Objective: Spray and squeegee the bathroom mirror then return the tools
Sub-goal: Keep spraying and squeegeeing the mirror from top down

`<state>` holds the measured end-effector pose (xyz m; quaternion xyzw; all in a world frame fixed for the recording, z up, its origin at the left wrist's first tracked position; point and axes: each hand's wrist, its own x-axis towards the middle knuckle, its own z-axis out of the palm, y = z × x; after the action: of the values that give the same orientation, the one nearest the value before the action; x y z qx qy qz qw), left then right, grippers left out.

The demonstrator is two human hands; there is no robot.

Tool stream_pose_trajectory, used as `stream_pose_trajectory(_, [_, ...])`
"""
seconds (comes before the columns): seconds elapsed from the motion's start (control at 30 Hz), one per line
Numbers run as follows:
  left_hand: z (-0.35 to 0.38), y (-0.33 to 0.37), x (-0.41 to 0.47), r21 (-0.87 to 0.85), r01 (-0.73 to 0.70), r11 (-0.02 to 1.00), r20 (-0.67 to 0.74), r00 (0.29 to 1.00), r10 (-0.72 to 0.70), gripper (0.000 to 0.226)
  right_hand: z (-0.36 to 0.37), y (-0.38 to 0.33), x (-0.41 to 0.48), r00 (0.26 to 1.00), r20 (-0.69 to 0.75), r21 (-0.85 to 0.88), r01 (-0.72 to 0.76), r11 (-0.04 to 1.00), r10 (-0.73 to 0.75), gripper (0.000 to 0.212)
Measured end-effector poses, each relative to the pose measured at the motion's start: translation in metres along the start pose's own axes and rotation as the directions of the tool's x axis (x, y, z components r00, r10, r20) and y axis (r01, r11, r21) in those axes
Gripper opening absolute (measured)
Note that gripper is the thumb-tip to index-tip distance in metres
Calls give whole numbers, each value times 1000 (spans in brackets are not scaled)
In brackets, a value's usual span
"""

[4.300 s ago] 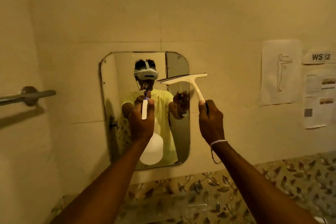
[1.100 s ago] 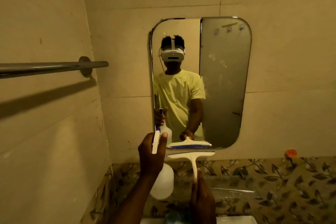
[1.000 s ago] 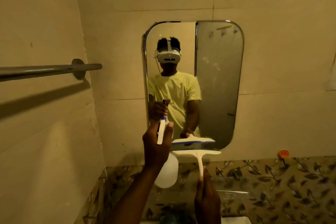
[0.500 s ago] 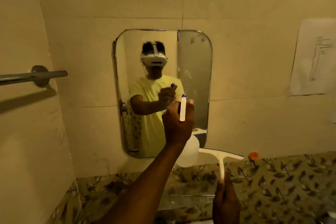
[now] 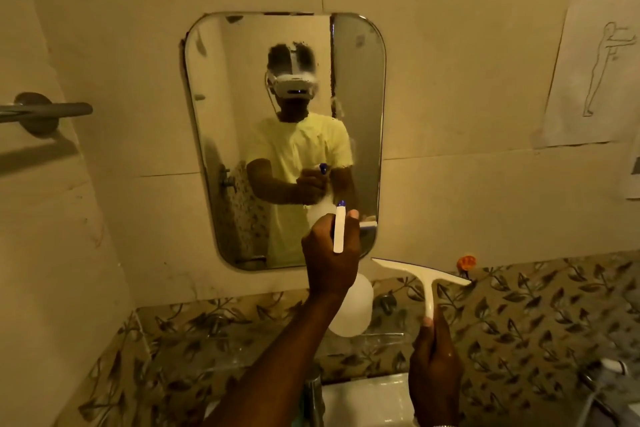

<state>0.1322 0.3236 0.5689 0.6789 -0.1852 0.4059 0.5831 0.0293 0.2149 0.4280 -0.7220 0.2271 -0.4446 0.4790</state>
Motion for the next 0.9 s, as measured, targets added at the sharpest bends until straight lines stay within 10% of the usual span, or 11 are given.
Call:
stream_pose_trajectory(0.53, [-22,-46,-93,110,218,970,64,972,-226,21,-19,-4,-6,999,35,29,-19,999,18,43])
stream_pose_trajectory(0.9, [-49,-46,-85,84,150,985,63,986,-155,22,15,-171,94,902,32,319,399,860,-430,45])
